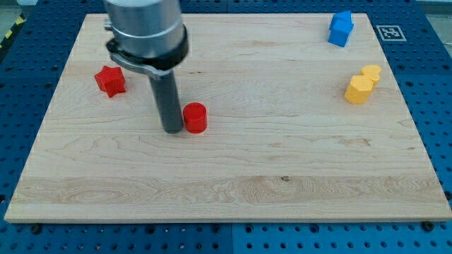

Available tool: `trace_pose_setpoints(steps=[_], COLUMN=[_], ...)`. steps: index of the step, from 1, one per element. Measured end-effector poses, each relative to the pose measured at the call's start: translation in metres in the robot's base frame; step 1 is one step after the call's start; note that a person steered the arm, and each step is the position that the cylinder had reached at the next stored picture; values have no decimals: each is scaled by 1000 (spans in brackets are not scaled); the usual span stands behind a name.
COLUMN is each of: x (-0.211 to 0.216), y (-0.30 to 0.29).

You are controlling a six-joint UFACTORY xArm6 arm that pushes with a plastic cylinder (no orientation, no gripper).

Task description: Move the arm to the right of the red circle

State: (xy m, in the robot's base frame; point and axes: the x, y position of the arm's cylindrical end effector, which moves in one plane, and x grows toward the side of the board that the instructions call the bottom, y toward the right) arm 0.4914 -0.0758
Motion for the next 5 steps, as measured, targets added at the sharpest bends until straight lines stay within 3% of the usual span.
trace_pose_setpoints(steps=[2,3,5], x=[42,41,-4], y=[84,101,91])
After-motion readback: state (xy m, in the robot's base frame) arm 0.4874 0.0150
